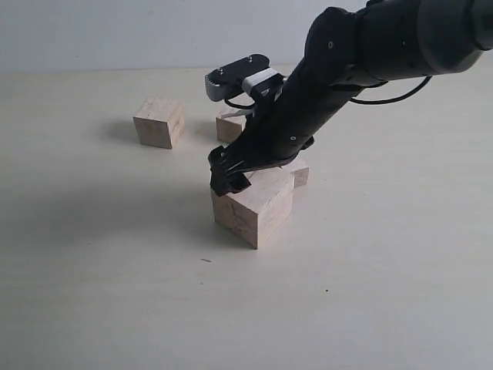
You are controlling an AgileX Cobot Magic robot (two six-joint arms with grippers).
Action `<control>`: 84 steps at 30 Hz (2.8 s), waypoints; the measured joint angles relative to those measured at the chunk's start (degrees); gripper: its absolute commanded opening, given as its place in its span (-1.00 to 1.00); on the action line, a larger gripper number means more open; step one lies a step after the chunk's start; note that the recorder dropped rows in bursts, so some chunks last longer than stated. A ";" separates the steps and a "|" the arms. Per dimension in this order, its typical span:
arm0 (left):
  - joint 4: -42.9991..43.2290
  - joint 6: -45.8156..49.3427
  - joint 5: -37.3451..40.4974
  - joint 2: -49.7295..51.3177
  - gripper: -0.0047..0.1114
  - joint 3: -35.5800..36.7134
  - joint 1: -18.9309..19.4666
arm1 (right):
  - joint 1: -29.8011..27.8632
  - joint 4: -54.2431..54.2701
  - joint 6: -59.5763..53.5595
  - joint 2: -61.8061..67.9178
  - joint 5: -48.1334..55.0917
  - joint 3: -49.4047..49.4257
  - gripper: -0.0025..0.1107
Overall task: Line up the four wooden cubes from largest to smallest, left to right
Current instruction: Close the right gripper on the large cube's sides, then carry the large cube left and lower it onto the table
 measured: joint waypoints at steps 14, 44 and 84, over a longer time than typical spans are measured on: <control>0.00 0.00 0.00 0.00 -0.92 0.00 0.00 | 3.68 -0.75 -4.21 0.00 1.87 0.00 0.70; 0.00 0.00 0.00 0.00 -0.92 0.00 0.00 | 3.90 -10.23 -3.22 4.21 5.53 -0.93 -0.95; 0.00 0.00 0.00 0.00 -0.92 0.00 0.00 | -1.31 8.61 -47.23 16.16 27.26 -30.95 -0.96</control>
